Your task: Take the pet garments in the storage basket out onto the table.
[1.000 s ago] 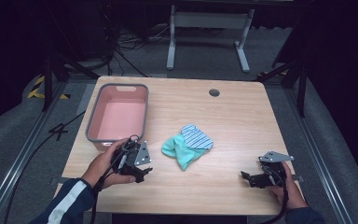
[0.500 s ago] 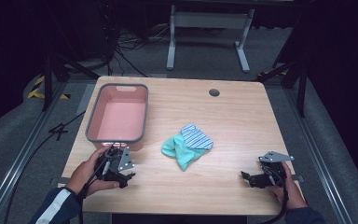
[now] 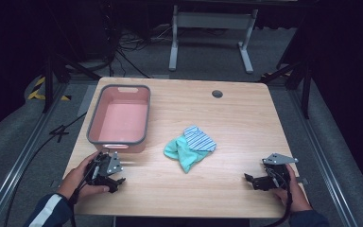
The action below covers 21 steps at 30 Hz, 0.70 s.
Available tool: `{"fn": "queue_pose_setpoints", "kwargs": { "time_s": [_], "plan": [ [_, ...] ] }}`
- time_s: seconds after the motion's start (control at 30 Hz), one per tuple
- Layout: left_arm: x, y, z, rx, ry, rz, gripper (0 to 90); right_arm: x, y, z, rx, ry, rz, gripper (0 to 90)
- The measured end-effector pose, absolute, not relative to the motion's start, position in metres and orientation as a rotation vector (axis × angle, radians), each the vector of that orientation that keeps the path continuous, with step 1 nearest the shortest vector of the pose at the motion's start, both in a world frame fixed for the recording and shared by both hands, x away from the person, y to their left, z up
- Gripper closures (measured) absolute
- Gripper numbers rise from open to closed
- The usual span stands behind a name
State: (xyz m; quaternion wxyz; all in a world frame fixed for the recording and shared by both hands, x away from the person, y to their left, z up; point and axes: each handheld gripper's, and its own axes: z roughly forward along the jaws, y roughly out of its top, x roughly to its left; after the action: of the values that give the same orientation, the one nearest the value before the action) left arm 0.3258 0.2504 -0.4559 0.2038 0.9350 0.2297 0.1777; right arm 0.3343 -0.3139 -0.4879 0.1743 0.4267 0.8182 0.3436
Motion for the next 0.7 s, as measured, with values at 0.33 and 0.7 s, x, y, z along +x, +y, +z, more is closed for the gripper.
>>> {"fn": "queue_pose_setpoints", "kwargs": {
  "time_s": [0.33, 0.7],
  "plan": [
    [0.329, 0.297, -0.479, 2.287, 0.851, 0.298, 14.9, 0.335, -0.314, -0.488, 1.204, 2.324, 0.975, 1.1],
    [0.326, 0.300, -0.483, 2.249, 0.846, 0.316, 14.4, 0.336, -0.314, -0.488, 1.193, 2.333, 0.977, 1.0]
  ]
}}
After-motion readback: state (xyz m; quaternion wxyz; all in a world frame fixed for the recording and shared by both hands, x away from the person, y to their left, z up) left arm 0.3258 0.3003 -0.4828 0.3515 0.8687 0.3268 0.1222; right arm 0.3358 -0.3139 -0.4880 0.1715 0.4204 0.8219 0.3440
